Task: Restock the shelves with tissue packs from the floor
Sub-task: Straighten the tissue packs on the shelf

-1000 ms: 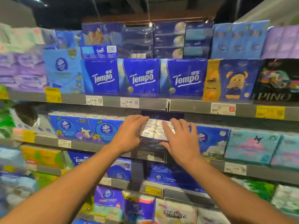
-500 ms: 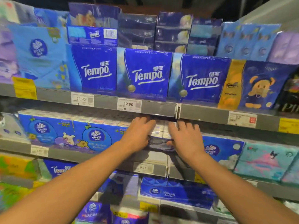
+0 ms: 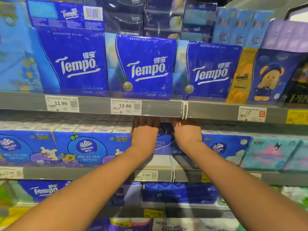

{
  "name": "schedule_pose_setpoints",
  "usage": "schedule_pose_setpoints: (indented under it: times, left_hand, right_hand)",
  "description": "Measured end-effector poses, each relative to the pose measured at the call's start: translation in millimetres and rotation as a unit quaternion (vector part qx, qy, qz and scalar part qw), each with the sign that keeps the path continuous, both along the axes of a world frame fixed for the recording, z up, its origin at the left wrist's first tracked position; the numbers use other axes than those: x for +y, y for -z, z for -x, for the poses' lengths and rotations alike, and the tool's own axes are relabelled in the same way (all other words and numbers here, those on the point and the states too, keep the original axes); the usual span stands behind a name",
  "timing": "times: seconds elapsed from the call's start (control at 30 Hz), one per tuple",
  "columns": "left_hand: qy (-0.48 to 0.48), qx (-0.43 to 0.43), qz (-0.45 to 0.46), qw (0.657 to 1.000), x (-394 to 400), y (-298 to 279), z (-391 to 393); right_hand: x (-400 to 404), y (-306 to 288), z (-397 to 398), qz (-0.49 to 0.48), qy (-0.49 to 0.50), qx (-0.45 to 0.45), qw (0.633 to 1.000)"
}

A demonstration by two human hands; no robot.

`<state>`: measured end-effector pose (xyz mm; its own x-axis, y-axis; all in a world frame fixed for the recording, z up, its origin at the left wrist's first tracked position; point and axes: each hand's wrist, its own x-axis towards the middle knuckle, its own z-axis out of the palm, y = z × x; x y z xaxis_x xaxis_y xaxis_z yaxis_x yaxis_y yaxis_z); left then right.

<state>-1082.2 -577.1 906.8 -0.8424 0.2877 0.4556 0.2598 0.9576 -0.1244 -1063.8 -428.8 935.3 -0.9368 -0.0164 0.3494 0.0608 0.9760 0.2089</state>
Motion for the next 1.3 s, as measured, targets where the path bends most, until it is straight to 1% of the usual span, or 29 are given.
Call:
schedule_pose_setpoints:
  times: [0.07, 0.17, 0.23, 0.27, 0.3, 0.33, 0.37, 0.43, 0.47, 0.53, 0.63, 0.67, 0.7, 0.8, 0.83, 0.93, 1.0, 1.07, 1.17, 1.23, 1.3]
  left_hand:
    - [0.022, 0.0, -0.034, 0.999, 1.1, -1.0, -13.3]
    - [0.102, 0.037, -0.12, 0.987, 1.8, 15.6, -34.3]
    - [0.149, 0.118, -0.166, 0.968, 4.8, 39.7, -40.7]
    - [0.167, 0.159, -0.196, 0.953, 5.5, 51.2, -41.3]
    - [0.173, 0.181, -0.211, 0.945, 5.5, 57.0, -40.8]
    - [0.167, 0.178, -0.203, 0.948, 5.8, 56.5, -39.3]
    - [0.15, 0.152, -0.179, 0.96, 6.9, 50.7, -35.9]
    - [0.074, 0.058, -0.12, 0.988, 12.1, 28.5, -25.6]
    - [0.033, 0.024, -0.101, 0.994, 14.3, 16.7, -21.5]
    - [0.002, 0.019, -0.108, 0.994, 15.6, 3.0, -18.1]
    - [0.043, 0.084, -0.162, 0.982, 23.4, 9.1, -29.6]
    - [0.061, 0.09, -0.179, 0.978, 29.1, 15.3, -33.9]
    - [0.069, 0.072, -0.192, 0.976, 31.6, 20.6, -37.1]
    - [0.059, -0.047, -0.202, 0.976, 33.5, 38.6, -32.7]
    - [0.055, -0.07, -0.203, 0.975, 30.0, 41.5, -32.0]
    - [0.047, -0.098, -0.192, 0.975, 19.3, 41.1, -34.9]
    - [0.057, -0.124, -0.192, 0.972, 19.6, 38.5, -41.2]
    - [0.072, -0.126, -0.211, 0.967, 17.8, 40.3, -52.2]
    - [0.106, -0.046, -0.272, 0.956, 23.3, 61.6, -75.6]
    - [0.149, -0.022, -0.313, 0.938, 36.0, 90.7, -97.2]
    - [0.185, -0.046, -0.324, 0.927, 55.8, 129.7, -119.5]
  right_hand:
    - [-0.5, 7.3, -6.2, 0.027, -0.014, 0.03, 0.999]
    - [6.2, 40.3, -30.3, 0.057, -0.084, 0.139, 0.985]
    - [11.1, 69.9, -47.9, 0.076, -0.124, 0.181, 0.973]
    - [12.9, 81.5, -53.6, 0.081, -0.125, 0.179, 0.973]
    - [12.6, 86.6, -55.1, 0.084, -0.119, 0.168, 0.975]
    - [11.3, 86.1, -52.3, 0.084, -0.108, 0.155, 0.978]
    - [9.0, 81.1, -47.0, 0.078, -0.093, 0.141, 0.983]
    - [4.0, 61.4, -38.3, 0.057, -0.064, 0.115, 0.99]
    - [2.8, 52.2, -36.9, 0.049, -0.064, 0.113, 0.99]
    - [3.2, 40.0, -42.8, 0.053, -0.089, 0.121, 0.987]
    - [12.3, 43.1, -63.2, 0.092, -0.141, 0.1, 0.981]
    - [17.8, 46.1, -70.6, 0.111, -0.153, 0.085, 0.978]
    - [20.4, 47.9, -76.5, 0.13, -0.164, 0.066, 0.976]
    - [23.9, 49.6, -77.8, 0.152, -0.165, 0.008, 0.974]
    - [22.4, 49.1, -74.7, 0.153, -0.165, -0.014, 0.974]
    - [19.7, 46.2, -58.6, 0.18, -0.156, -0.066, 0.969]
    - [24.0, 43.4, -51.7, 0.203, -0.15, -0.084, 0.964]
    - [28.2, 42.7, -55.4, 0.24, -0.164, -0.066, 0.955]
    - [41.7, 61.4, -82.3, 0.316, -0.21, 0.022, 0.925]
    - [61.0, 93.4, -109.5, 0.348, -0.232, 0.081, 0.905]
    - [87.6, 139.8, -138.5, 0.365, -0.22, 0.109, 0.898]
